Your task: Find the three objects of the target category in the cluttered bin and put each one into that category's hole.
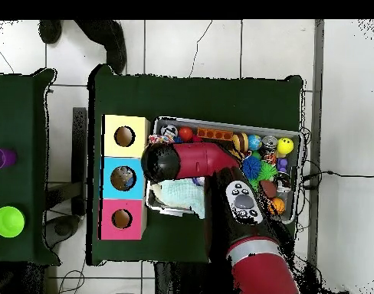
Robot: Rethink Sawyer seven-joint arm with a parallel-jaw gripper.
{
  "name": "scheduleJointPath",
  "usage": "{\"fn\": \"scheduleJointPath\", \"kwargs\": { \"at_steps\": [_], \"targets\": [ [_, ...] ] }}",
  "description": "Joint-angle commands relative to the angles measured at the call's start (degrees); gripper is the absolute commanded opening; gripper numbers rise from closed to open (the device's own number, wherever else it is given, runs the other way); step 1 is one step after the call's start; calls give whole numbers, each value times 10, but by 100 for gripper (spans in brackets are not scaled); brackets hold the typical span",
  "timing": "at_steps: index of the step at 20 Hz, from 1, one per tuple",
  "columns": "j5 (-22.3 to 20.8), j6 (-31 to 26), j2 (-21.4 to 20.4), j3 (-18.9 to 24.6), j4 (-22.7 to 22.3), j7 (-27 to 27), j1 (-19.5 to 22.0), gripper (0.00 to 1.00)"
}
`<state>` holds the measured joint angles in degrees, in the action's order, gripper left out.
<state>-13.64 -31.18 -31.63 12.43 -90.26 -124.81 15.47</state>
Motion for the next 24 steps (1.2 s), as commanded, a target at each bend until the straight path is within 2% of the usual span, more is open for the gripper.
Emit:
{"fn": "scheduleJointPath", "kwargs": {
  "at_steps": [1,9,18,24],
  "targets": [
    [37,45,26,-40,-37,-125,24,100],
    [58,54,34,-45,-27,-91,38,100],
    [49,39,44,19,-35,15,145,100],
    [21,29,64,50,-21,68,205,100]
  ]
}}
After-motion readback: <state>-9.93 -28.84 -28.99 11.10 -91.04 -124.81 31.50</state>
